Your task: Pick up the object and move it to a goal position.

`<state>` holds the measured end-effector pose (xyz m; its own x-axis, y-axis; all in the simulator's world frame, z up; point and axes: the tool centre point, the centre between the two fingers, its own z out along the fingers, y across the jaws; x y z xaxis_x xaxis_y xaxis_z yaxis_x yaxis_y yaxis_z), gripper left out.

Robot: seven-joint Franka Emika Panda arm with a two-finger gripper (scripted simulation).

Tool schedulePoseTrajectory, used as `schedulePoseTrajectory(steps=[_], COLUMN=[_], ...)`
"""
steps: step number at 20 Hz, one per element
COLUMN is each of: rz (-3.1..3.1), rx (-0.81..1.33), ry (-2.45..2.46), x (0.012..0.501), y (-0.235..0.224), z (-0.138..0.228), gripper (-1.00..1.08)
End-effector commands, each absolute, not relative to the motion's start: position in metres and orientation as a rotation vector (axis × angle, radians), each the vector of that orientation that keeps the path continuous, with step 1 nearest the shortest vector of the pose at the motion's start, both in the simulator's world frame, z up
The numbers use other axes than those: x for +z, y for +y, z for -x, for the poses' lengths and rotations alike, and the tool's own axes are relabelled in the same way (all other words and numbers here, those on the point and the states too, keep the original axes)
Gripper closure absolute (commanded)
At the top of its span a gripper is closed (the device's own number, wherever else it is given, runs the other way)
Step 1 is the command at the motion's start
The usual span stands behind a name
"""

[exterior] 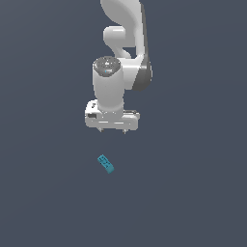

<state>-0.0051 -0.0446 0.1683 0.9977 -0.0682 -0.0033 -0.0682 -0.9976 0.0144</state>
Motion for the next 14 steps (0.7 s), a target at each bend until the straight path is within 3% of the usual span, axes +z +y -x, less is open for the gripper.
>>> schedulePoseTrajectory(steps=[1,14], rz=[-3.125,-3.105], rx=[-0.006,0.021], ry=[-0.107,-0.021], x=[0.168,0.183], y=[-0.045,-0.035], z=[0.005,0.002], gripper=[-0.92,-0.92])
